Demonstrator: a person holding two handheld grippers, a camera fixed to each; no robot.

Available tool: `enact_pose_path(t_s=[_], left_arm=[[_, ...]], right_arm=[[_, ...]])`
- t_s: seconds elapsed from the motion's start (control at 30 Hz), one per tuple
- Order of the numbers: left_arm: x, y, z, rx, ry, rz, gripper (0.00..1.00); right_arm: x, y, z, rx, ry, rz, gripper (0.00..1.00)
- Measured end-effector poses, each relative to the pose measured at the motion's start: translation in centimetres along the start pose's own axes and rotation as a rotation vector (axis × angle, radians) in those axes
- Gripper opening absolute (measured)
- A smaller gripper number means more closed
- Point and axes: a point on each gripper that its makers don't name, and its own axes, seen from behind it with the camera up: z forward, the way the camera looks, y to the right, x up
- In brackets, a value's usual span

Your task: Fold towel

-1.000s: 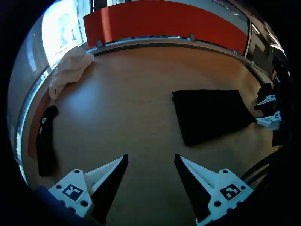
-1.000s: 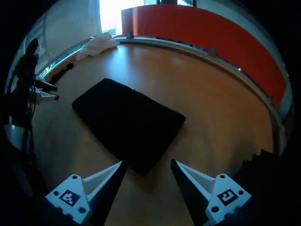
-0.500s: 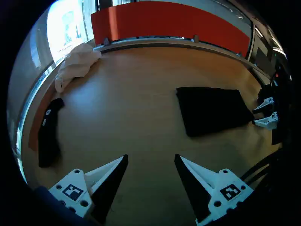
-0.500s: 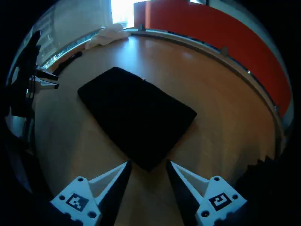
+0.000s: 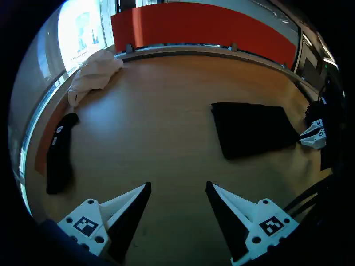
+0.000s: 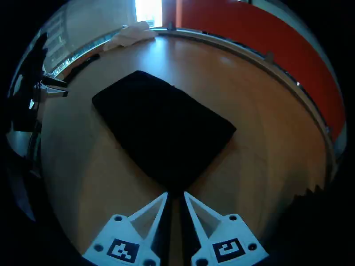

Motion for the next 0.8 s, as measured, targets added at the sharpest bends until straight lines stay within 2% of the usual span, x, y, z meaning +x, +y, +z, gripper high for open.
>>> enact_pose_path(t_s=[0.47, 0.8], left_arm=[[-0.1, -0.1, 0.1, 0.002, -0.004, -0.001, 0.91], [0.1, -0.5, -0.1, 0.005, 0.004, -0.019, 0.91]], right_arm=[[1.7, 0.5, -0.6, -0.028, 0.034, -0.029, 0.06], [6.5, 0.5, -2.5, -0.056, 0.113, -0.073, 0.06]])
